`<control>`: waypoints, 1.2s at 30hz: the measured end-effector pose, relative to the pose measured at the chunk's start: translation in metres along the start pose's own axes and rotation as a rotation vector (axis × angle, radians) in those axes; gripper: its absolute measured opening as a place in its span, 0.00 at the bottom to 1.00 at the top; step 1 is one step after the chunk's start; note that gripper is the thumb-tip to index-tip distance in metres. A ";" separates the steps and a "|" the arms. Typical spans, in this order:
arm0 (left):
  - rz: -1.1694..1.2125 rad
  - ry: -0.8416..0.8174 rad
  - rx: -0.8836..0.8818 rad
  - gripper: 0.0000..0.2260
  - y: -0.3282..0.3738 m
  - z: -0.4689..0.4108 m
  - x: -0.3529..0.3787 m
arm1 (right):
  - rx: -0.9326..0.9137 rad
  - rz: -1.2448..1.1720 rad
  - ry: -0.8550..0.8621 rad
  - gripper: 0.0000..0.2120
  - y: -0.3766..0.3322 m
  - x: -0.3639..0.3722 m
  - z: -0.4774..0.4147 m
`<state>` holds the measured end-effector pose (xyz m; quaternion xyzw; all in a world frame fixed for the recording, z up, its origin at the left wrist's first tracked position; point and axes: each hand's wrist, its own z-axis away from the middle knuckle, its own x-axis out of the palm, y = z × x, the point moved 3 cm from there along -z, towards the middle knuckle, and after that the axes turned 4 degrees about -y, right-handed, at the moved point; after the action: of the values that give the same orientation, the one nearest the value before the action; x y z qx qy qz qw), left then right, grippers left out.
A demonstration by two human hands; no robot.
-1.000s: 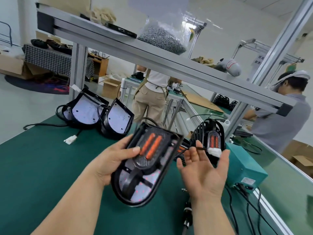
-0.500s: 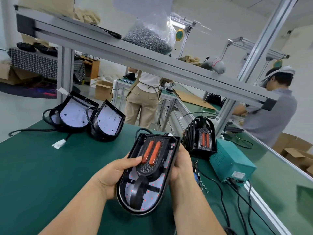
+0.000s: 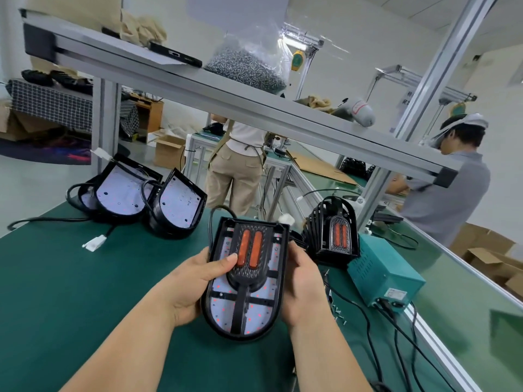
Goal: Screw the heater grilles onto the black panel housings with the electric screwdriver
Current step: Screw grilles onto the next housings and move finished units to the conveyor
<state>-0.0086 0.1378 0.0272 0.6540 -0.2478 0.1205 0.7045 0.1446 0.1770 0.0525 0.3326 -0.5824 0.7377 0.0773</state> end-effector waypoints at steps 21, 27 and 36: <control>-0.291 -0.168 0.042 0.11 -0.018 -0.016 0.119 | -0.301 -0.079 0.024 0.33 -0.037 -0.072 0.084; -0.377 -0.292 -0.044 0.11 -0.049 -0.025 0.210 | -0.445 -0.133 0.179 0.34 -0.079 -0.115 0.160; -0.342 -0.495 -0.239 0.09 -0.121 -0.007 0.350 | -0.606 -0.249 0.489 0.35 -0.122 -0.184 0.289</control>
<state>0.3488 0.0764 0.1003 0.6082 -0.3108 -0.1923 0.7047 0.4628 0.0017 0.0732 0.1777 -0.6933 0.5748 0.3967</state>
